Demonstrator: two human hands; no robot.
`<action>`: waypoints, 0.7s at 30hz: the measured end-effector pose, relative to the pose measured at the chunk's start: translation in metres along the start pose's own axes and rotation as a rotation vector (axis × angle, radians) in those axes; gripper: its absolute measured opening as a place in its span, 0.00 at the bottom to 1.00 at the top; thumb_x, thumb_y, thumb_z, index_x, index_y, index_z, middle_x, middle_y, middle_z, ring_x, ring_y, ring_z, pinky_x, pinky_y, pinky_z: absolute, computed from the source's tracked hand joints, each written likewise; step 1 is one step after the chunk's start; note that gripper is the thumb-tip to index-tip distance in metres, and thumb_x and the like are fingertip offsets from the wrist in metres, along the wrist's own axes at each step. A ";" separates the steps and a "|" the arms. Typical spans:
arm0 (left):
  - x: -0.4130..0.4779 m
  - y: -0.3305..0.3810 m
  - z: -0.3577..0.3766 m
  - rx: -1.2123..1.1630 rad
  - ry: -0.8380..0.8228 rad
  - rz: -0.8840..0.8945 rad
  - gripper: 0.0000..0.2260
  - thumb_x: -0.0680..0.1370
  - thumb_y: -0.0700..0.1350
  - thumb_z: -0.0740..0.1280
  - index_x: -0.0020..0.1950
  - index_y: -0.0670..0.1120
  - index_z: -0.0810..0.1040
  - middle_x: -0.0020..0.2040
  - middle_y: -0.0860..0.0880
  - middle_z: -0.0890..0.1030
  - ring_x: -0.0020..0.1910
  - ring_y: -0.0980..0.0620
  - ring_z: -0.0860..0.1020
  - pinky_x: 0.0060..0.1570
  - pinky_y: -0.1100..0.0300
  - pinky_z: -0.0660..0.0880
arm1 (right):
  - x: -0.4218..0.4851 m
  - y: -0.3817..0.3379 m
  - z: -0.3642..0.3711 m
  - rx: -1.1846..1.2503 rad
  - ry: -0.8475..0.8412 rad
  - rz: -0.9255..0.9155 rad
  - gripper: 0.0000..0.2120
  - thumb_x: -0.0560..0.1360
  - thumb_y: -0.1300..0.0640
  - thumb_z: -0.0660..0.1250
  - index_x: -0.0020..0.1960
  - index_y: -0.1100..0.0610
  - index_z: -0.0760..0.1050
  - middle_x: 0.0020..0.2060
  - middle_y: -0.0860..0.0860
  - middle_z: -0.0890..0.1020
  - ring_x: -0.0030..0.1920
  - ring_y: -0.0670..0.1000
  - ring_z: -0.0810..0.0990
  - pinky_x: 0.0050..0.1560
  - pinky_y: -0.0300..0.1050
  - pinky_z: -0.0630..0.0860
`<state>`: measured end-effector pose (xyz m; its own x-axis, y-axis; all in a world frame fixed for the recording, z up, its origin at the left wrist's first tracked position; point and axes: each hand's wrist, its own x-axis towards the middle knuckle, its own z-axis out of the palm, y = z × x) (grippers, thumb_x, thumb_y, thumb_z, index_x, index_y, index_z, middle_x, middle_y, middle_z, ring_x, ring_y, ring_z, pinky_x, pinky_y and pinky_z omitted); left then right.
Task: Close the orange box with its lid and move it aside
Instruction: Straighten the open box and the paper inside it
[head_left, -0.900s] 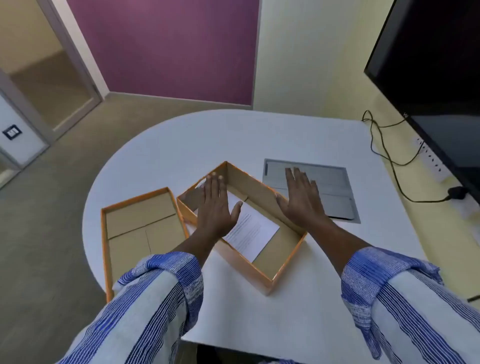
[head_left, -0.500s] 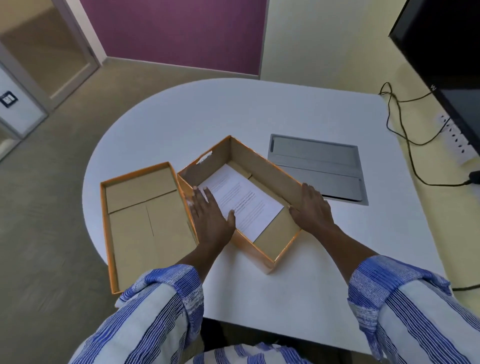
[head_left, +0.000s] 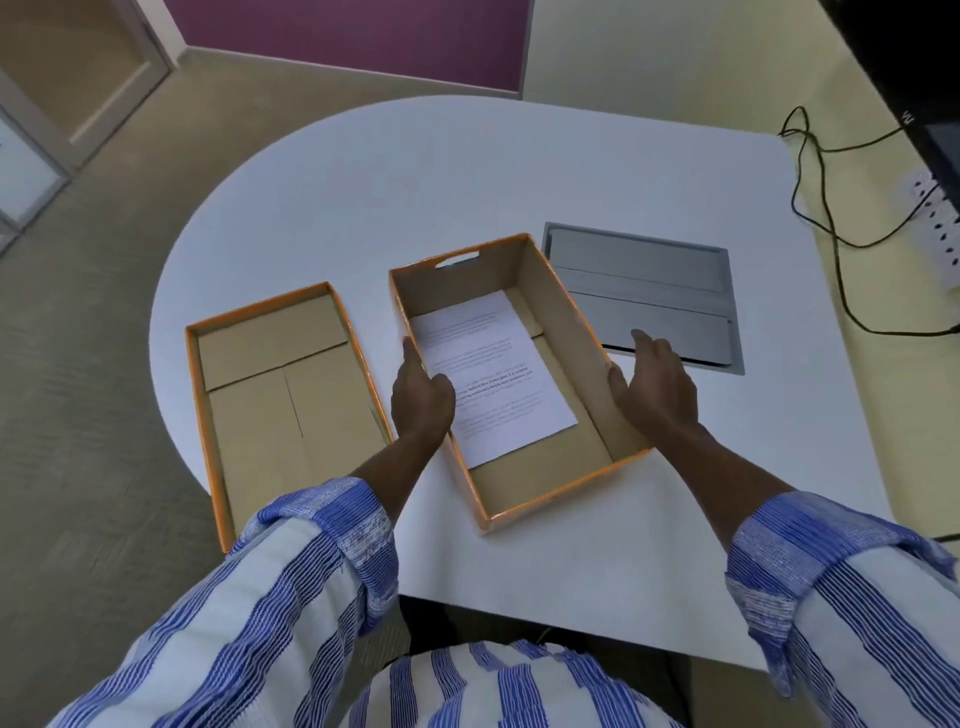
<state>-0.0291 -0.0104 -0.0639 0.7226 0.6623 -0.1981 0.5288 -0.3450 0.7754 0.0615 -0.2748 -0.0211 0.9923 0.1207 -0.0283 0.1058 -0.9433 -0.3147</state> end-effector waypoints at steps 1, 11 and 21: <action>0.003 -0.001 -0.002 0.016 -0.007 0.036 0.31 0.80 0.41 0.60 0.82 0.49 0.55 0.74 0.42 0.73 0.62 0.39 0.79 0.53 0.54 0.78 | -0.001 0.000 0.001 0.031 0.007 0.016 0.28 0.79 0.50 0.65 0.75 0.59 0.65 0.66 0.61 0.74 0.66 0.63 0.74 0.59 0.58 0.74; 0.031 -0.011 -0.010 0.012 -0.228 0.277 0.24 0.82 0.44 0.58 0.79 0.54 0.64 0.70 0.49 0.78 0.45 0.60 0.78 0.46 0.66 0.72 | -0.021 -0.022 0.028 0.134 0.041 0.179 0.21 0.83 0.58 0.60 0.75 0.57 0.68 0.65 0.60 0.78 0.60 0.63 0.80 0.57 0.55 0.77; 0.055 -0.027 -0.019 -0.119 -0.169 0.124 0.21 0.83 0.55 0.61 0.69 0.43 0.76 0.66 0.44 0.78 0.62 0.49 0.77 0.58 0.57 0.72 | -0.028 -0.043 0.035 0.044 0.180 0.184 0.27 0.78 0.54 0.67 0.75 0.59 0.66 0.70 0.61 0.74 0.69 0.63 0.73 0.66 0.60 0.72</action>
<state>-0.0117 0.0475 -0.0842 0.8481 0.4958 -0.1869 0.3829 -0.3295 0.8630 0.0273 -0.2263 -0.0398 0.9906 -0.1119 0.0789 -0.0763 -0.9294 -0.3611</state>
